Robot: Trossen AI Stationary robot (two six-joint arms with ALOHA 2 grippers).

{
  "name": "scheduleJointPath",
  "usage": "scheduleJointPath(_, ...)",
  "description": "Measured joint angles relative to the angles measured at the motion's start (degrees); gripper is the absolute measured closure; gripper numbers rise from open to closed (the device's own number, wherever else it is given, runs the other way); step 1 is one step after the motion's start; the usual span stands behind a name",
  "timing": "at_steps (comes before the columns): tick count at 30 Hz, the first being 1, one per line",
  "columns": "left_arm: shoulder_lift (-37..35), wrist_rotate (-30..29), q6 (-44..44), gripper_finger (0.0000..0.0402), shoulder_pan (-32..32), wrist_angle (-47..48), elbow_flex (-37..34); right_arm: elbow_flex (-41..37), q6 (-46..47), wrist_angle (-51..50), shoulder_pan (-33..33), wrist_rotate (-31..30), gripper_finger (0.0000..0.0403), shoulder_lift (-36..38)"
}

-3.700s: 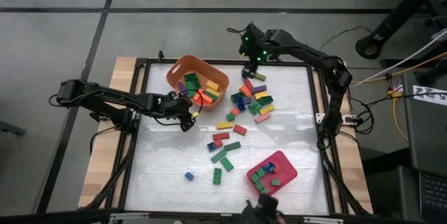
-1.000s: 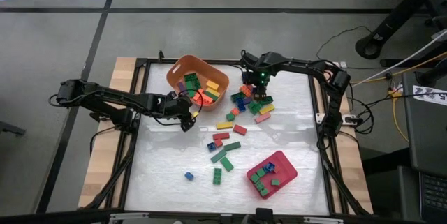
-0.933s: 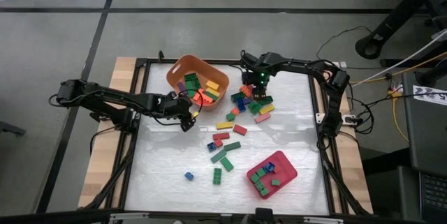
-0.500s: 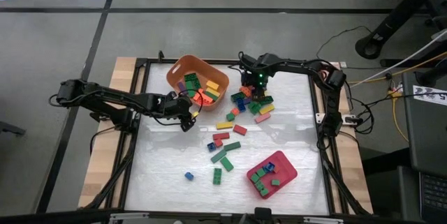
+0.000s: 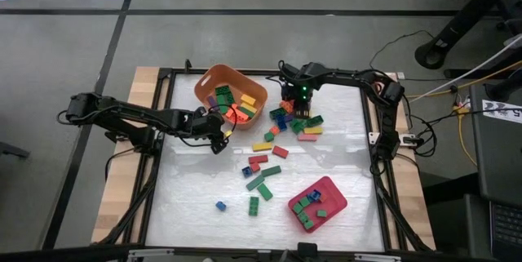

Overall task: Sort blocks by size
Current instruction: Put the large dark blue block into the orange bin

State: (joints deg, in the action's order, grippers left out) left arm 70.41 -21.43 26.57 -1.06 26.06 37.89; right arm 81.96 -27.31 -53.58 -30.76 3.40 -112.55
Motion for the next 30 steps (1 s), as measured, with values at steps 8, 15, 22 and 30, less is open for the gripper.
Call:
scheduleJointPath(8, 0.0, -0.02, 0.02, 0.0185, 0.0, -0.19, 0.0, 7.36, 1.77, -5.96, 0.07, -0.28, 0.0303, -0.31)
scheduleJointPath(15, 0.0, -0.01, 0.02, 0.0185, 0.0, -0.19, 0.0, 18.75, 1.77, -11.0, 2.22, 0.0, 0.0311, -0.31)
scheduleJointPath(22, 0.0, -0.01, 0.02, 0.0185, 0.0, -0.24, 0.0, 26.97, 1.54, -3.51, 6.82, 2.98, 0.03, -0.11)
scheduleJointPath(30, -1.82, 2.76, -0.02, 0.0185, 1.65, 0.06, 0.28, 27.01, 1.5, 13.81, 10.41, 5.05, 0.0298, -1.1)
